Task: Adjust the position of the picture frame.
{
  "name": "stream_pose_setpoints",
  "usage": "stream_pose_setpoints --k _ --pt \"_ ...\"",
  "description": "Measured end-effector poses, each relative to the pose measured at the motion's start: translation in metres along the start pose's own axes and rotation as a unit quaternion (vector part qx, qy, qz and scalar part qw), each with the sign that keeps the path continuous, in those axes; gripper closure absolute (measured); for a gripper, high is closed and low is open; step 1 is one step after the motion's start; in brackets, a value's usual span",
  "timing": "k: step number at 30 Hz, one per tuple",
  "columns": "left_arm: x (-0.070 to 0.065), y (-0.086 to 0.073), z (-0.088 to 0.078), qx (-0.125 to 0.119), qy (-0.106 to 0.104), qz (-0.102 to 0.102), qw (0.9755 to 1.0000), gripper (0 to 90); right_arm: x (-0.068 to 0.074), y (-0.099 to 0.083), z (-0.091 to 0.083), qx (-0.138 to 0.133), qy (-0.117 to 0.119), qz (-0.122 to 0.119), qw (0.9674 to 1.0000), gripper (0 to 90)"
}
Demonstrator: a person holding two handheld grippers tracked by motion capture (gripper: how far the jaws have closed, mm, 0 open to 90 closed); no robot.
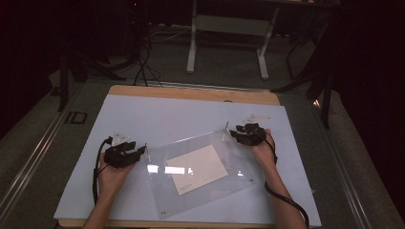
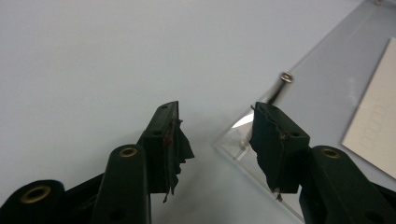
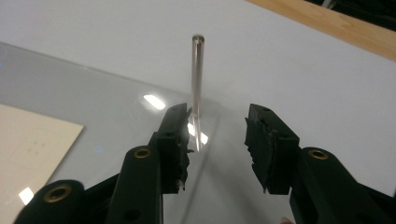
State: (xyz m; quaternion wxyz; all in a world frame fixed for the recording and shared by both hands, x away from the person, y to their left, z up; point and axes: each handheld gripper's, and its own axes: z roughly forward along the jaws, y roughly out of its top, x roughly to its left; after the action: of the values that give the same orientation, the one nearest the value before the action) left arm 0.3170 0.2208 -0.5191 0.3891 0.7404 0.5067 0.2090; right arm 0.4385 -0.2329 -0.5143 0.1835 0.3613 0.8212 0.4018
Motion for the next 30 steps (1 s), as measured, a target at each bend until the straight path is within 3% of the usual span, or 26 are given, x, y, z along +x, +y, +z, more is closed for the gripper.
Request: stream_pose_setpoints --k 9,21,24,30 --pt "-0.007 -0.001 0.004 0.007 -0.014 0.022 0.9996 55.0 0.002 0.009 0.008 -0.005 0.008 0.000 1.0000 59.3" --pt "-0.004 0.003 0.019 0.003 -0.039 0.013 0.9991 63.5 0.001 0.017 0.024 -0.007 0.012 0.006 0.9999 63.5" --pt "-0.007 0.005 0.024 0.004 -0.042 0.029 0.9987 67.5 0.002 0.017 0.029 -0.005 0.011 0.007 0.9999 65.9" --pt "-0.011 0.006 0.031 0.019 -0.043 0.042 0.9980 76.8 0.002 0.019 0.036 -0.006 0.012 0.010 0.9999 72.5"
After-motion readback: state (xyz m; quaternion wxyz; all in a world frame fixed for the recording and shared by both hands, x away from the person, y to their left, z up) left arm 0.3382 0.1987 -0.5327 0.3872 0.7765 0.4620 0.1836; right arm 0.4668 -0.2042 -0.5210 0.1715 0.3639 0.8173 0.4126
